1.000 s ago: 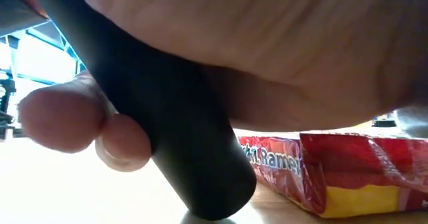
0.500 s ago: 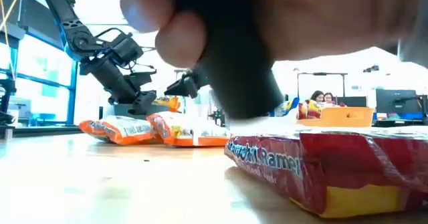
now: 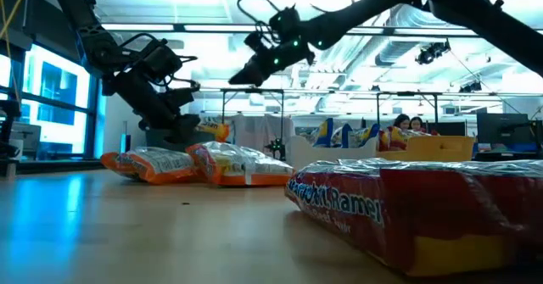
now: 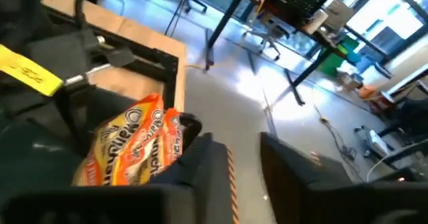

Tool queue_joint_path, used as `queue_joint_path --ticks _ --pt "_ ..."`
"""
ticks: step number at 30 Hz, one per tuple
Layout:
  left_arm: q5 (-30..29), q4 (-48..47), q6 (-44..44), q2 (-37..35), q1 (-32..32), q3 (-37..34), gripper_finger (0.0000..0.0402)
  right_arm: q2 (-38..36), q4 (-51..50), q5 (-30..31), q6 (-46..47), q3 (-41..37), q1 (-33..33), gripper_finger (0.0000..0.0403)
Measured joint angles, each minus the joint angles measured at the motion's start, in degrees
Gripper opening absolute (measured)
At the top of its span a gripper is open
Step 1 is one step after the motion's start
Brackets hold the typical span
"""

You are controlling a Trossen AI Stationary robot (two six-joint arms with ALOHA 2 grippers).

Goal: Sort Maruchan noodles
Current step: Adjust the orange noodle pack in the green bin

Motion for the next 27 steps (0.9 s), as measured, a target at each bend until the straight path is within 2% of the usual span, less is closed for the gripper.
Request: queue_joint_path --ticks 4,6,11,17,27 --pt "0.00 -0.06 0.43 0.00 -0.01 0.00 0.0000 -1.81 -2.26 -0.09 0.46 0.00 -0.53 0.0025" --pt "0.00 -0.28 0.95 -0.02 0.00 0.00 0.0000 -1.89 -3.15 -0.25 0.49 0.00 -0.54 0.0007" --pt "0.07 -0.98 2.21 -0.02 -0.31 0.00 0.0000 -1.85 -5.43 -0.27 1.51 -0.02 -0.59 0.0021" --pt "0.07 -1.08 -0.81 -1.03 -0.52 0.00 0.0006 -1.85 -5.37 -0.53 1.68 -0.07 -0.59 0.0003" --pt "-0.44 -3.34 -5.14 -5.36 -0.52 0.09 0.0004 -1.82 -6.76 -1.87 3.53 -0.07 -0.59 0.0001"
